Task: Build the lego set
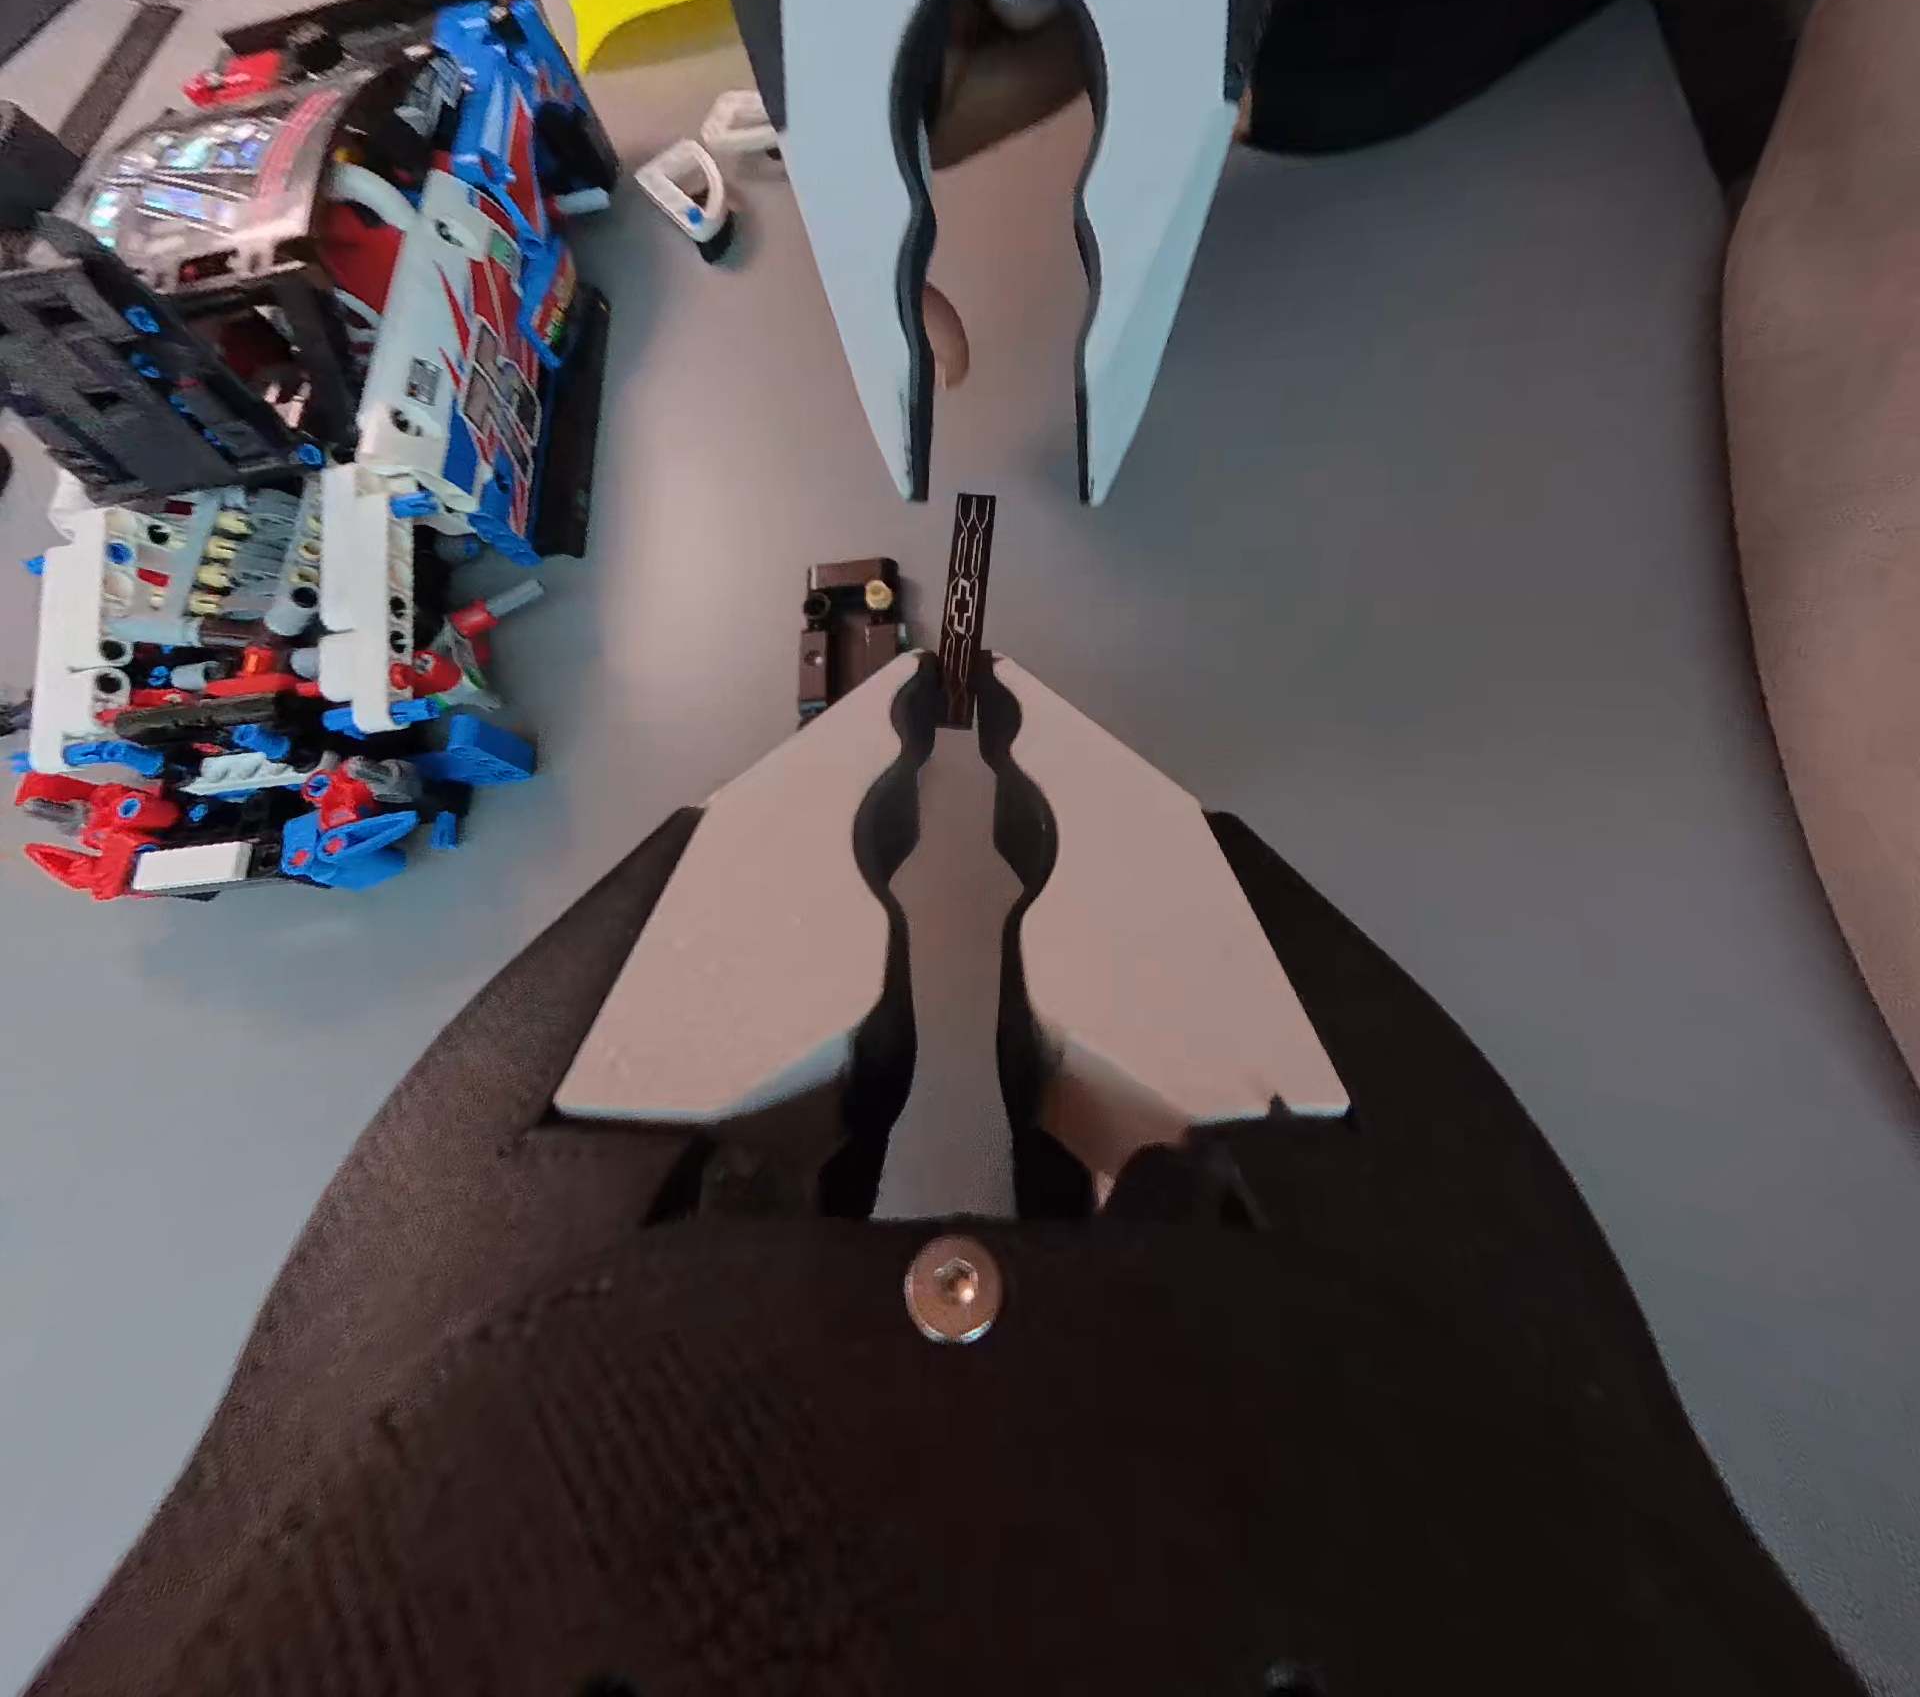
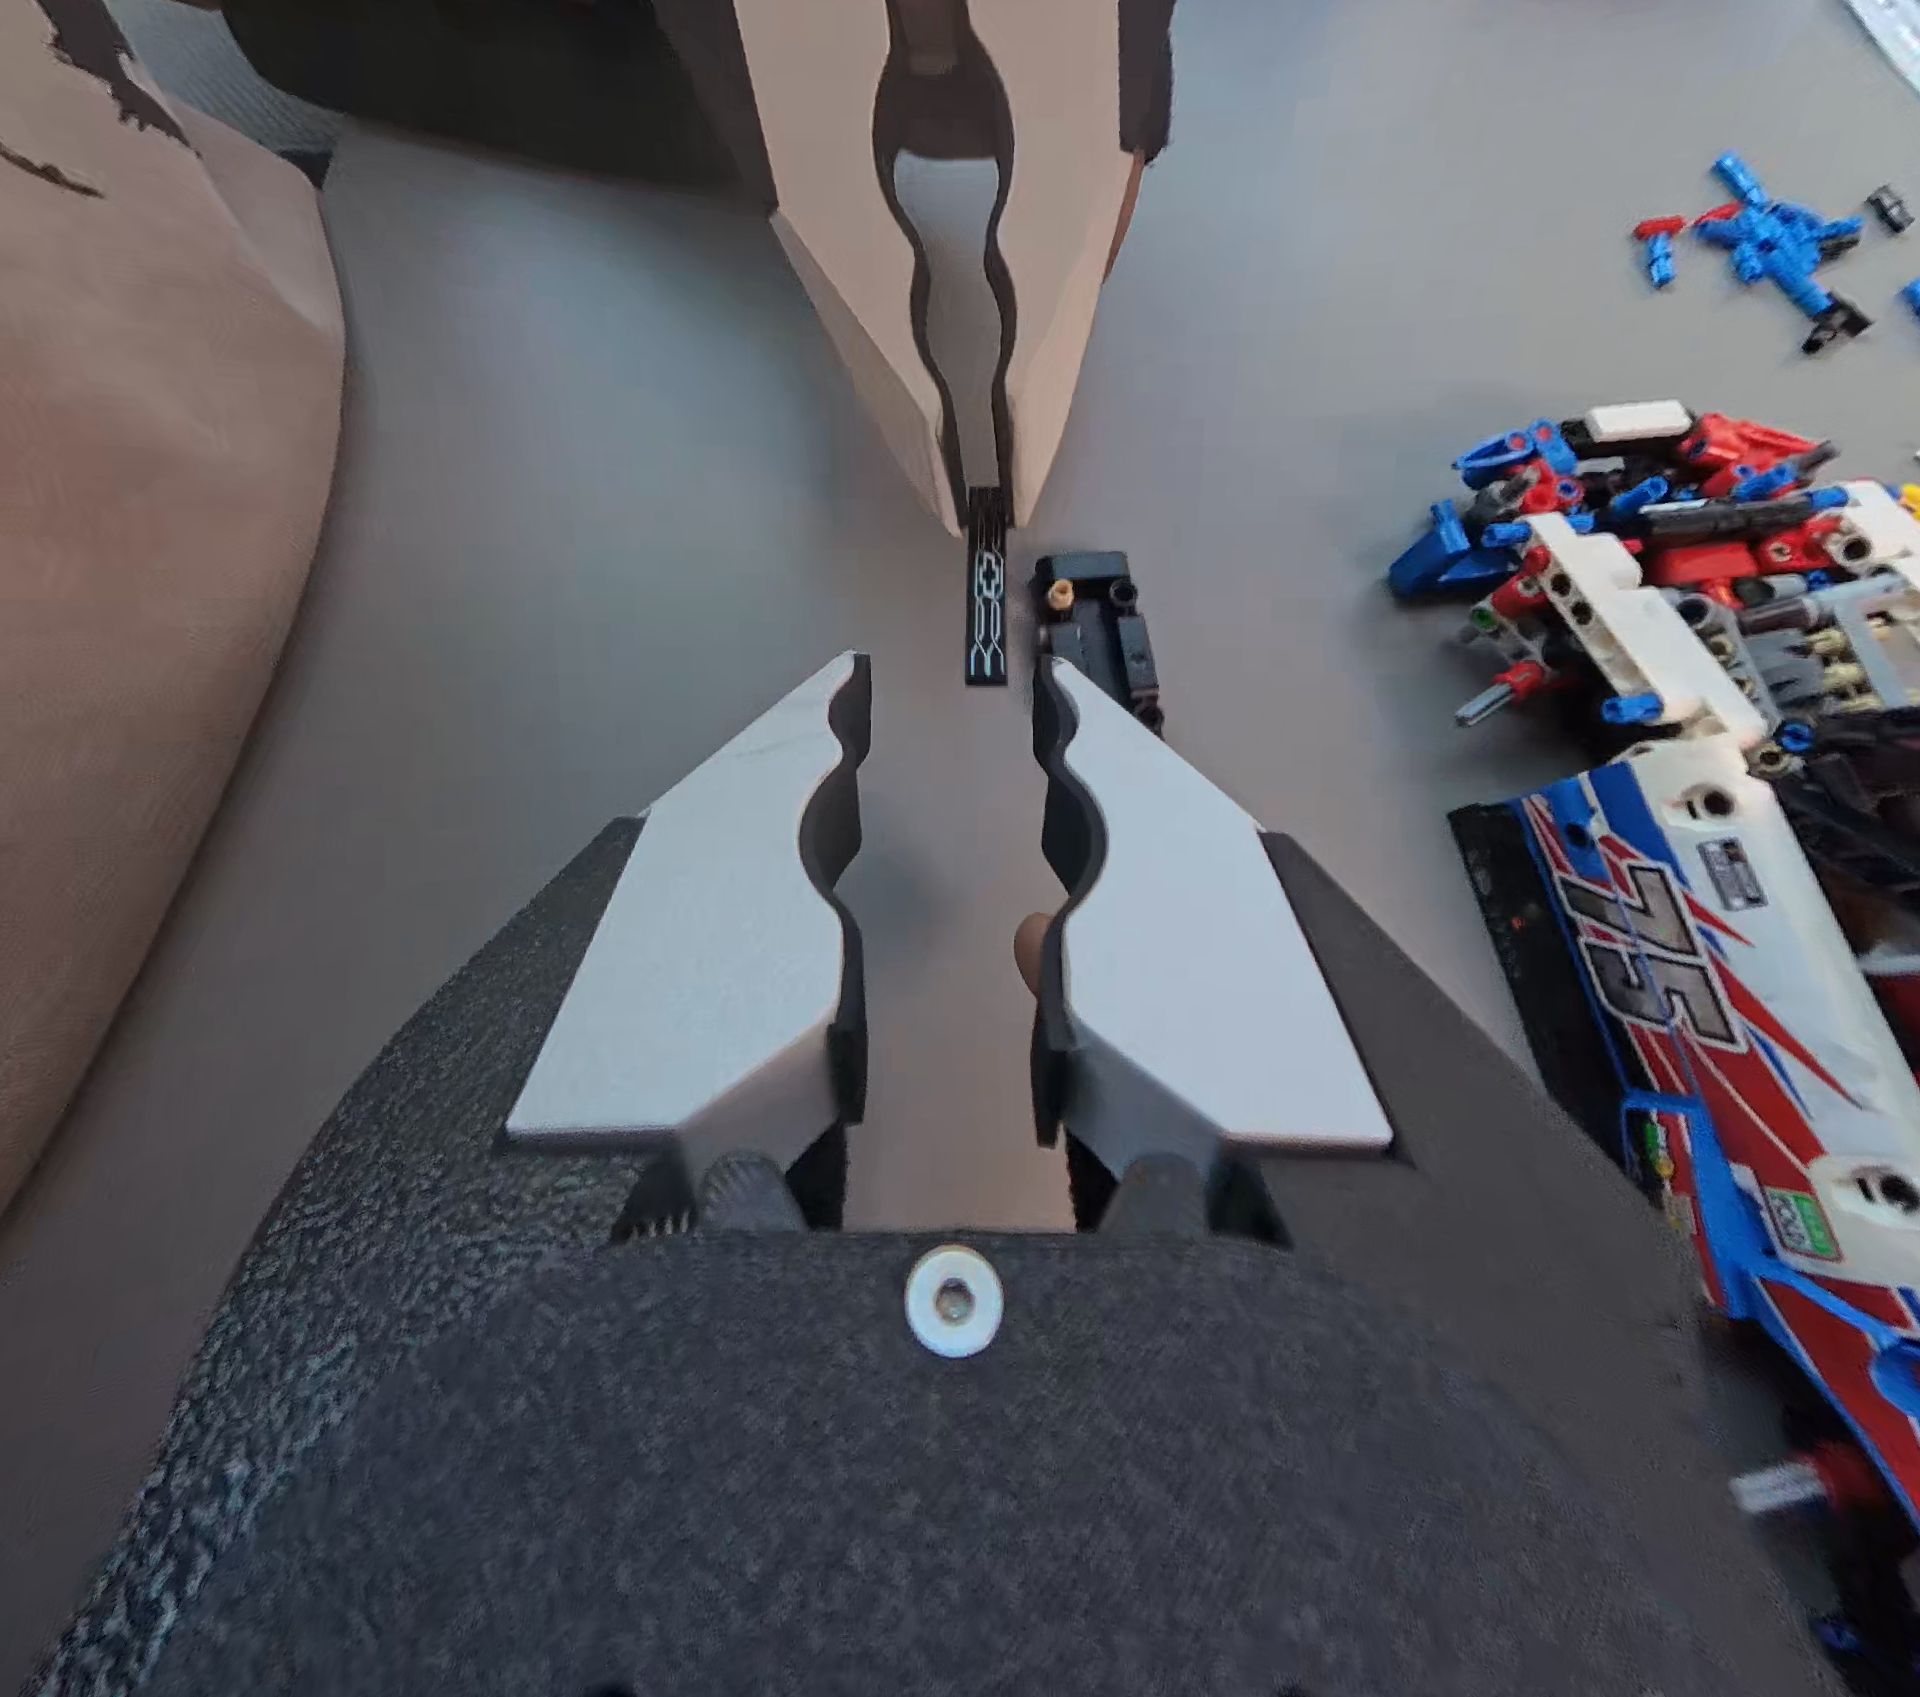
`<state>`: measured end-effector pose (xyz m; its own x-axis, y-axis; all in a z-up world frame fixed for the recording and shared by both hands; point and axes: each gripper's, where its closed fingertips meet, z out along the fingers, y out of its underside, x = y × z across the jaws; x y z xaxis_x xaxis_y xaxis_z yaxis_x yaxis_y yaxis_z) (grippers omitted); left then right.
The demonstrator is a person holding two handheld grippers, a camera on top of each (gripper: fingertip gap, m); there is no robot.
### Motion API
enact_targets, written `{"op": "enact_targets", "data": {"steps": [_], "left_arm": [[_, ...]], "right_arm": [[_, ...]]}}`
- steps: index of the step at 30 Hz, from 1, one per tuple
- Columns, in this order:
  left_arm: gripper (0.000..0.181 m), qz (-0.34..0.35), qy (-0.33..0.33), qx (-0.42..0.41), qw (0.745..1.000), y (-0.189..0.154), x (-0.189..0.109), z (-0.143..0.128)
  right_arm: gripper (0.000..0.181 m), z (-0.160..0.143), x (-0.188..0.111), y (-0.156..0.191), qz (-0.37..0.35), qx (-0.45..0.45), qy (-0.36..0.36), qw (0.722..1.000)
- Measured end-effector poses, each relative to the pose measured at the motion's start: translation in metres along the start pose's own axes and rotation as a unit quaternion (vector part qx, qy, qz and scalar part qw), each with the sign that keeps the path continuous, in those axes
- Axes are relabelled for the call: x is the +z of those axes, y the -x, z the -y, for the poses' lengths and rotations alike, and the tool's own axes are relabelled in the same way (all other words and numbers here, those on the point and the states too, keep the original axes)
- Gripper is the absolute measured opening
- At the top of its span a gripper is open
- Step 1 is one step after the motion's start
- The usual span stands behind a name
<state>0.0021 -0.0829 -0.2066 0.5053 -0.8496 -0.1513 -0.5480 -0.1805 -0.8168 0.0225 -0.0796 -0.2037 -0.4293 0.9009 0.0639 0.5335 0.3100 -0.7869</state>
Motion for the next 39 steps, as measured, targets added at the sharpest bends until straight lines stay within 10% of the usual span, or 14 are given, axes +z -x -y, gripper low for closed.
{"op": "enact_targets", "data": {"steps": [1, 4, 32, 39], "left_arm": [[0.004, 0.006, -0.008, -0.007, 1.0, 0.003, 0.0, 0.003], [0.004, 0.002, -0.009, -0.012, 1.0, 0.002, 0.002, 0.002], [0.022, 0.039, 0.081, -0.02, 0.996, 0.031, 0.006, -0.041], [0.024, 0.009, 0.017, -0.032, 0.999, 0.02, -0.013, -0.022]], "right_arm": [[0.027, 0.006, 0.003, -0.003, -0.009, -0.004, -0.013, 1.0], [0.0, 0.012, 0.009, -0.01, -0.038, -0.03, -0.026, 0.998], [0.017, -0.025, 0.03, -0.007, 0.034, -0.058, 0.125, 0.99], [0.008, -0.024, 0.033, -0.001, 0.069, -0.022, 0.146, 0.987]]}}
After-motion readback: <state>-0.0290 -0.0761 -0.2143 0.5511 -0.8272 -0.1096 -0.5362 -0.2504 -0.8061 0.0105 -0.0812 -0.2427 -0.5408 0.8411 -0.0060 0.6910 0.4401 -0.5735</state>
